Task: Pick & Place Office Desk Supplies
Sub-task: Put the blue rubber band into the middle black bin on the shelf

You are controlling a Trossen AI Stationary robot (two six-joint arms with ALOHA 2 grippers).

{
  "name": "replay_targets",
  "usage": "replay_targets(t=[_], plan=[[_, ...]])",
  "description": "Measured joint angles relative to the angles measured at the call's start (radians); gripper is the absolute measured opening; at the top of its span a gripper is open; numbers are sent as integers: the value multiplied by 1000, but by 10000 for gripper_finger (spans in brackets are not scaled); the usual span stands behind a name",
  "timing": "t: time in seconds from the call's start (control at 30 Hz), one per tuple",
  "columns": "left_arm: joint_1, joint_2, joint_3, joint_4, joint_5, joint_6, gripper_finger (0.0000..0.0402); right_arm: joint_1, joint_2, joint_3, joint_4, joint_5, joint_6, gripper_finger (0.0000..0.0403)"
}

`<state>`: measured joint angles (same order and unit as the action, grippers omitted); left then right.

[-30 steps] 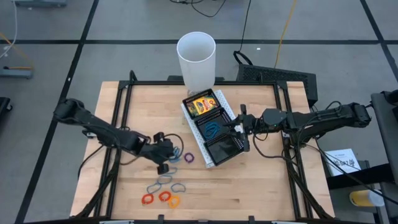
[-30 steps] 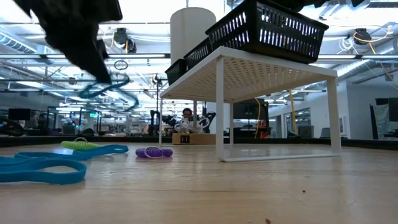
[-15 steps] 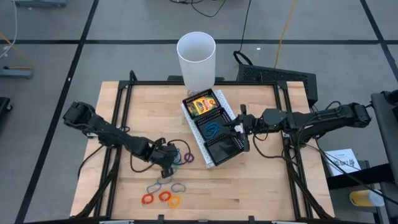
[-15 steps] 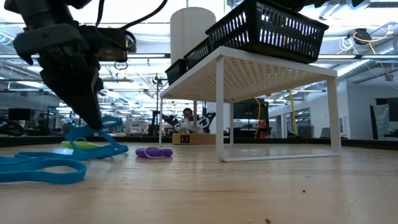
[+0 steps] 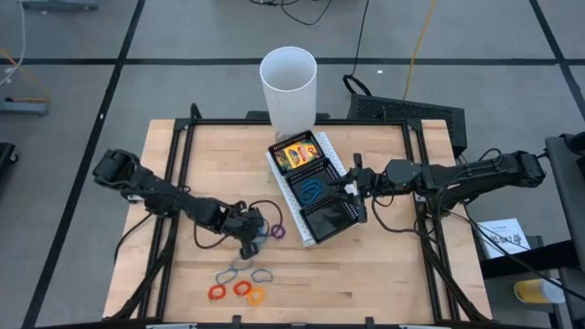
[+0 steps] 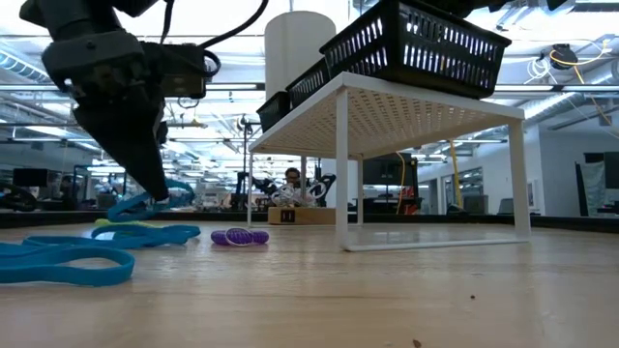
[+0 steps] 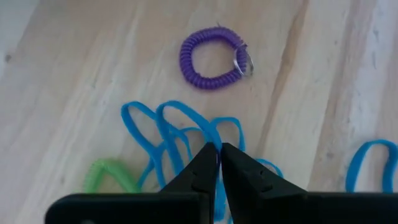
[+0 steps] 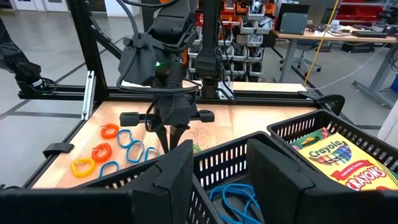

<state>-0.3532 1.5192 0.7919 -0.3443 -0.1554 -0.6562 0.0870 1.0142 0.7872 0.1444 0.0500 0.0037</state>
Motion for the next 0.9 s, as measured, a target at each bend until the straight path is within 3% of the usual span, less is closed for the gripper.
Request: replay_targets(t=[0.3, 0.67, 0.9], plan=[[29, -101, 0, 135, -9, 177, 30, 0, 0, 0, 7, 0, -1, 139], [41, -273, 1, 675, -26, 591, 30, 0, 107, 0, 225, -3, -38, 139], [89, -215, 1, 872, 188, 680, 30, 0, 198, 0, 372, -32, -14, 146]])
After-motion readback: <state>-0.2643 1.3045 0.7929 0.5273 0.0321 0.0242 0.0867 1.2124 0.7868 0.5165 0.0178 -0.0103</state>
